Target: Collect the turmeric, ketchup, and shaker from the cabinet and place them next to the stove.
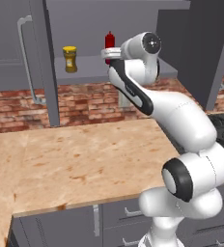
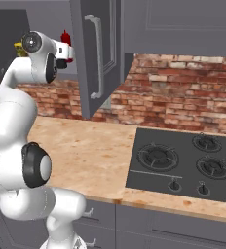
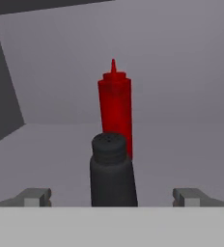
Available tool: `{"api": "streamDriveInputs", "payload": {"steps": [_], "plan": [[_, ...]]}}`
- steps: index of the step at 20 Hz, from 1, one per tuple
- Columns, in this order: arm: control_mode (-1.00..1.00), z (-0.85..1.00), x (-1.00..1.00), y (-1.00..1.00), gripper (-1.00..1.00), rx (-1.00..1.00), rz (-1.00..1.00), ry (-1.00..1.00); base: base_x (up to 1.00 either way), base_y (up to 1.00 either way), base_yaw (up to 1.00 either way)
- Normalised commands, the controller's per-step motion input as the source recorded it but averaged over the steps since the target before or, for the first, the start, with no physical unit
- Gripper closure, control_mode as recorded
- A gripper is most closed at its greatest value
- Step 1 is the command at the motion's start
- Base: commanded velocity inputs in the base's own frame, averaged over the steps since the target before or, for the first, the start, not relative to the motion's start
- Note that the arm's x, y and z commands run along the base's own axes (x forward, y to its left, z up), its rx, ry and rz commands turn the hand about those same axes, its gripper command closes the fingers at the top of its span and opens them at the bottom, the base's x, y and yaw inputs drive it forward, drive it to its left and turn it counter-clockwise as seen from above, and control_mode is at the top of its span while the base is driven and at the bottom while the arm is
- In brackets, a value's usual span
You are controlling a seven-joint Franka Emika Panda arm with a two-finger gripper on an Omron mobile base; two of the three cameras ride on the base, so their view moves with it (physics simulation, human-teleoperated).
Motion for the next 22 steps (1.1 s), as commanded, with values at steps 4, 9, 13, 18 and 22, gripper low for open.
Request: {"api": "streamDriveInputs", "payload": {"steps": [4, 9, 13, 18, 22], "plan": [[-1.0, -0.01, 0.31, 0.0, -1.0, -0.01, -0.01, 0.04, 0.0, 0.0, 0.0], [-1.0, -0.07, 0.17, 0.07, -1.0, 0.0, 0.0, 0.08, 0.0, 0.0, 0.0], [-1.0, -0.14, 0.08, 0.09, -1.0, 0.0, 0.0, 0.09, 0.0, 0.0, 0.0], [-1.0, -0.07, 0.13, 0.02, -1.0, 0.0, 0.0, 0.08, 0.0, 0.0, 0.0], [-1.0, -0.05, 0.18, 0.0, -1.0, 0.0, 0.0, 0.06, 0.0, 0.0, 0.0]]}}
